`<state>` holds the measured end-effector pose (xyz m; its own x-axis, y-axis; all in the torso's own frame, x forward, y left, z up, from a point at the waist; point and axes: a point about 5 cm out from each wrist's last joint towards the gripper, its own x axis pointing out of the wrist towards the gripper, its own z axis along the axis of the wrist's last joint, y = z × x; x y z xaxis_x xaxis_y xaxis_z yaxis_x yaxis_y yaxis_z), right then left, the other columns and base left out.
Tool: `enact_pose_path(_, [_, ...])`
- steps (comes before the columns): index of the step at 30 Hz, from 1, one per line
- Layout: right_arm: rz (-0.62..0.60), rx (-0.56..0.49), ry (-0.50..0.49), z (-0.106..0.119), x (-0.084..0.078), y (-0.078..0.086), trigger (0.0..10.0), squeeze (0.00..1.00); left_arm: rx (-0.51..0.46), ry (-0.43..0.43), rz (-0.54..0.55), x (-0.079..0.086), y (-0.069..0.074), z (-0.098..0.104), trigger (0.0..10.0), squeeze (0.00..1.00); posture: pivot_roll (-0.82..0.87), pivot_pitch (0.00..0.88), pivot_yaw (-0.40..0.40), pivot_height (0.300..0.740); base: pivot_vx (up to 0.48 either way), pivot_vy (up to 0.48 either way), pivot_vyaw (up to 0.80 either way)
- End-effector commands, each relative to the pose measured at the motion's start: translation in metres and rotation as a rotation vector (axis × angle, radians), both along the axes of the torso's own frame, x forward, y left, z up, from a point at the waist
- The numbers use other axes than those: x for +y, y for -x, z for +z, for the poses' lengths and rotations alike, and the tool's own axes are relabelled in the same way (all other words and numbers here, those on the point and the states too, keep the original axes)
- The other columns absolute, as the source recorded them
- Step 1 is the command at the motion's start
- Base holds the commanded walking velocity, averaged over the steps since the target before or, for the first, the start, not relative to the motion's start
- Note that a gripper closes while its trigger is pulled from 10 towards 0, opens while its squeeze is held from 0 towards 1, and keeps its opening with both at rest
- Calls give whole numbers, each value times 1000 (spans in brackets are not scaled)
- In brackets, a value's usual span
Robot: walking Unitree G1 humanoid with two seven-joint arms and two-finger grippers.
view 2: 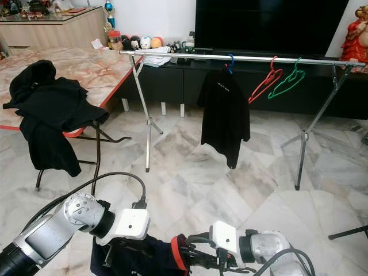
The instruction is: Hang hanger
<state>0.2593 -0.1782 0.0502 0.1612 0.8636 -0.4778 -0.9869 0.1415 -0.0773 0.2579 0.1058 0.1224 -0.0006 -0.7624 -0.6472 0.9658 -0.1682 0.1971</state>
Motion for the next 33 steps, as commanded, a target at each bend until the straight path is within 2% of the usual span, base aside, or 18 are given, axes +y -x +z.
enact_pose_path(1, [10, -11, 15, 0, 0, -1, 0, 0, -27, 3, -4, -1, -4, 8, 10000, 0, 18, 50, 8, 740, 0, 0, 0])
enact_pose_path(12, [9, -11, 2, -1, 4, -1, 0, 0, -29, -1, -3, -2, -4, 7, 10000, 0, 21, 53, 8, 740, 0, 0, 0])
enact_pose_path(24, [-34, -55, -19, 2, 6, -6, 0, 0, -39, -24, 6, -3, -5, 4, 10000, 0, 18, 52, 6, 740, 0, 0, 0])
enact_pose_path(33, [-35, -57, -19, 1, 6, -6, 0, 0, -30, 1, 2, -4, -4, 5, 10000, 0, 18, 54, 6, 740, 0, 0, 0])
